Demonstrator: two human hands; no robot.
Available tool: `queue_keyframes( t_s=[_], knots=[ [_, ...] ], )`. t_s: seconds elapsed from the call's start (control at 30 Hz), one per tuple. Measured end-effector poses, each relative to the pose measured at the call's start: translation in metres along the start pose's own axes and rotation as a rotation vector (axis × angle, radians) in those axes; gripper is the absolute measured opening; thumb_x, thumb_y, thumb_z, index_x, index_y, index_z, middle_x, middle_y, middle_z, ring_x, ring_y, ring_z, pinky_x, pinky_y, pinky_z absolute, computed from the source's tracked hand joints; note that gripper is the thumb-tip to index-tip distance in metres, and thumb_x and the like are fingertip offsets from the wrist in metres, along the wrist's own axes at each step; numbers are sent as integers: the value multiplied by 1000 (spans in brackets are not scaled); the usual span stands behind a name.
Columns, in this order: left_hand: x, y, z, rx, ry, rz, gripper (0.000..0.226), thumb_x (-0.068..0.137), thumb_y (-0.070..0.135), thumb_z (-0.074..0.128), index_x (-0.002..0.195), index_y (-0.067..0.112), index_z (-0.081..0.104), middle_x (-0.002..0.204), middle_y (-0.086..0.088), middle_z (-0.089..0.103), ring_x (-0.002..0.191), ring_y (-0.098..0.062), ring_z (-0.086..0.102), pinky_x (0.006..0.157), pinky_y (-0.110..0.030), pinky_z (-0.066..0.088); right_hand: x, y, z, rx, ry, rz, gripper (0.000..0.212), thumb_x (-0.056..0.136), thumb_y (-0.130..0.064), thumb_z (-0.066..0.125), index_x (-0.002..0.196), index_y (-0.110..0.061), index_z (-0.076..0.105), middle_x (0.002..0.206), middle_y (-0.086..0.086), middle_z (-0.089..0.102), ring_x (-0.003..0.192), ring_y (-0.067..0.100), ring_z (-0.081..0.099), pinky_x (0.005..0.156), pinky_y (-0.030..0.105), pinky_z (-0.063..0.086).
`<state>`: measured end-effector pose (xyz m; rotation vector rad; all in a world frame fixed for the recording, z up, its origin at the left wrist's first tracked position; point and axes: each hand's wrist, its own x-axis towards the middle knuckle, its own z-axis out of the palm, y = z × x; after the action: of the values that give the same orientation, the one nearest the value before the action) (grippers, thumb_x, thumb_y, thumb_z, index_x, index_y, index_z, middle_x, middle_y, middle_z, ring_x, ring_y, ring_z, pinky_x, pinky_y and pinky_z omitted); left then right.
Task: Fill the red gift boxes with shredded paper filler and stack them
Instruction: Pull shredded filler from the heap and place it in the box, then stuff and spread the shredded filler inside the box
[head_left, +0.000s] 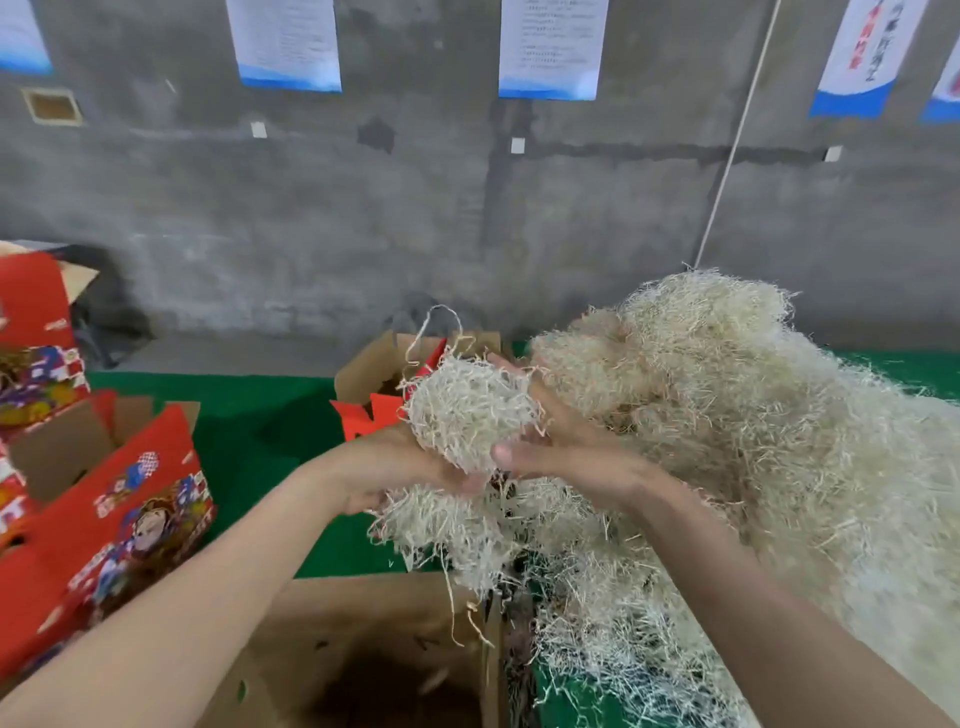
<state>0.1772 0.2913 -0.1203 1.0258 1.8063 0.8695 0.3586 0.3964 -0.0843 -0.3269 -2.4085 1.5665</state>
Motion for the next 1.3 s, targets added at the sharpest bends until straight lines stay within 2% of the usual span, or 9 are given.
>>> queue_keyframes(
  t_s=[0.2, 0.3, 0.47, 0.67, 0.77, 0.9, 1.03, 1.13, 1.3],
  knots=[
    [-45, -58, -13, -100, -137, 48, 101, 45, 39, 90, 134, 24, 45, 130, 9, 56, 123, -7, 50, 107, -32, 36, 9, 33, 83, 311, 225, 270, 54, 75, -10, 74, 116, -28, 43, 89, -20, 65, 94, -6, 60, 83, 5, 40],
    [-54, -88, -18, -324, 166, 93, 94, 48, 32, 86, 132, 27, 44, 136, 14, 41, 122, -5, 41, 103, -26, 30, 11, 44, 104, 505, 402, 351, 93, 74, -10, 75, 144, -11, 13, 137, 0, 42, 124, 17, 43, 106, 33, 28],
    [-72, -127, -11, -656, 536, 164, 43, 57, 36, 74, 99, 32, 68, 108, 7, 67, 95, -3, 58, 81, -26, 37, 11, 58, 140, 698, 496, 444, 50, 79, -5, 69, 109, -18, 31, 100, -2, 47, 73, 5, 50, 70, 19, 44],
    [-91, -158, -9, -946, 82, -37, 62, 61, 34, 83, 117, 15, 62, 123, -7, 60, 101, -22, 56, 85, -39, 46, 10, 71, 179, 690, 413, 419, 41, 81, -4, 65, 118, 2, 47, 112, 12, 63, 78, 12, 66, 68, 26, 52],
    [-87, -169, -3, -760, 323, -160, 53, 68, 7, 78, 106, 15, 41, 106, 3, 54, 78, -4, 46, 76, -20, 45, 2, 74, 186, 536, 298, 501, 34, 75, -13, 70, 106, -6, 57, 107, -2, 63, 86, 1, 58, 87, 26, 40],
    [-83, -182, -7, -626, 300, -183, 77, 54, 14, 82, 119, 17, 41, 119, 11, 47, 116, -16, 44, 108, -41, 24, -6, 80, 179, 544, 324, 577, 19, 86, -2, 52, 101, -12, 57, 115, -3, 50, 85, -5, 52, 71, 16, 41],
    [-78, -177, 7, -678, 183, -254, 38, 74, -4, 70, 100, 16, 50, 91, 3, 69, 83, -8, 64, 67, -26, 50, 0, 88, 206, 429, 202, 631, 20, 89, -22, 59, 101, -32, 47, 104, -12, 56, 92, -2, 52, 90, 19, 35],
    [-79, -176, 4, -796, 33, -318, 60, 62, 14, 81, 117, 4, 59, 122, -8, 57, 122, -28, 49, 104, -41, 38, 4, 93, 214, 353, 222, 629, 15, 92, -23, 55, 100, -35, 52, 105, -15, 62, 93, -1, 56, 79, 13, 43],
    [-79, -182, -9, -895, 181, -296, 47, 50, 8, 74, 96, 3, 67, 124, -15, 59, 116, -28, 54, 104, -41, 38, -1, 92, 188, 206, 305, 668, 9, 94, -27, 52, 88, -33, 48, 110, 5, 60, 85, 4, 62, 72, 12, 50]
  ],
)
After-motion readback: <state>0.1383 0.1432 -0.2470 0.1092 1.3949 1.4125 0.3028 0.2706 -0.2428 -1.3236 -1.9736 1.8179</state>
